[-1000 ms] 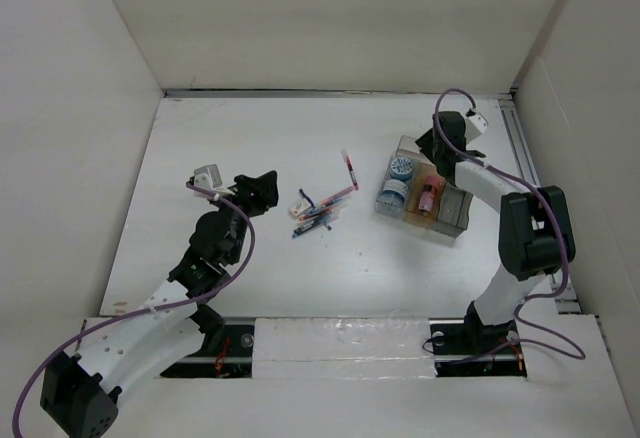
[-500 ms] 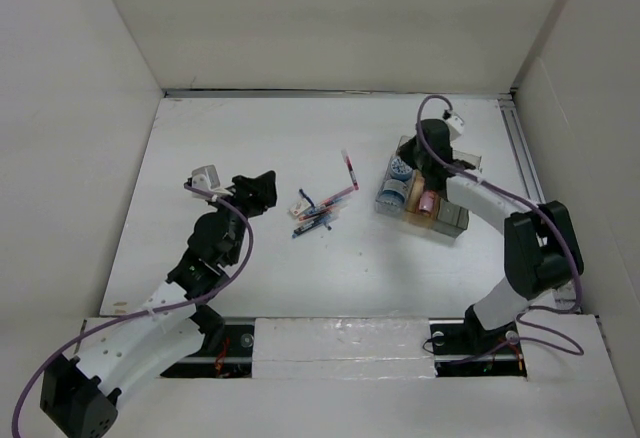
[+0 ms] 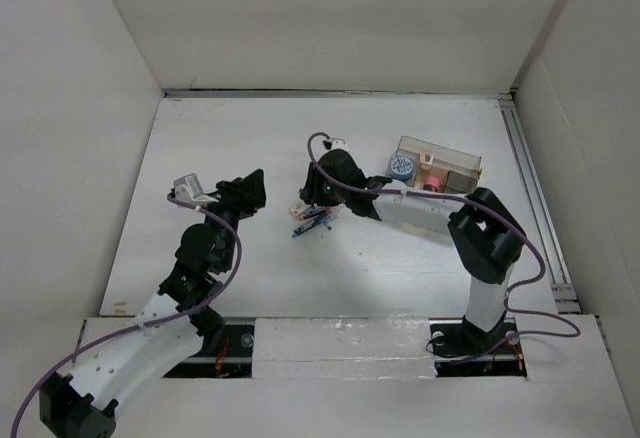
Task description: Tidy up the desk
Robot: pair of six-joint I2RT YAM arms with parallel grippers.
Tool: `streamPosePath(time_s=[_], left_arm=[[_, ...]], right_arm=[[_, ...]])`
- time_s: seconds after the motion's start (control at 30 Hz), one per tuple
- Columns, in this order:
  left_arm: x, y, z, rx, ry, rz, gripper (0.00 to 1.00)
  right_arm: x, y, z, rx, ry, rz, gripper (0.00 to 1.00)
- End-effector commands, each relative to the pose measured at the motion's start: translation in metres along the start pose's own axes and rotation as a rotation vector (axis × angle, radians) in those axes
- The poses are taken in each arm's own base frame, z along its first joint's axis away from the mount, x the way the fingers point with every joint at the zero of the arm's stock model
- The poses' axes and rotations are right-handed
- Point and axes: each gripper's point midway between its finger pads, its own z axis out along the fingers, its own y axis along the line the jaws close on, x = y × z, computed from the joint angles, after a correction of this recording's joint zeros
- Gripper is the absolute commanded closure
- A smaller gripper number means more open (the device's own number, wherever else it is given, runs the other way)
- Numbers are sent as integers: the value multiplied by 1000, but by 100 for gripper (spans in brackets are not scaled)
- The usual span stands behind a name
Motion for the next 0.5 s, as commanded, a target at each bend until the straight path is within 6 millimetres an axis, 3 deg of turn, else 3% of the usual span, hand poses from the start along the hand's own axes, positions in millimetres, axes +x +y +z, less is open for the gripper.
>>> streamPosePath(time_s=[0.0, 0.1, 0.23, 0.47], left_arm=[[-5, -4, 2, 7, -25, -15, 38], [-3, -7, 3, 14, -10, -13, 38], [-3, -8, 4, 13, -11, -12, 38], [-1, -8, 5, 12, -2, -7, 38]], right_arm=[[-4, 17, 9, 0, 16, -36, 53], [16, 19, 22, 9, 69, -40, 43], [31, 21, 32, 12, 112, -29, 39], [25, 6, 48, 102, 67, -38, 39]])
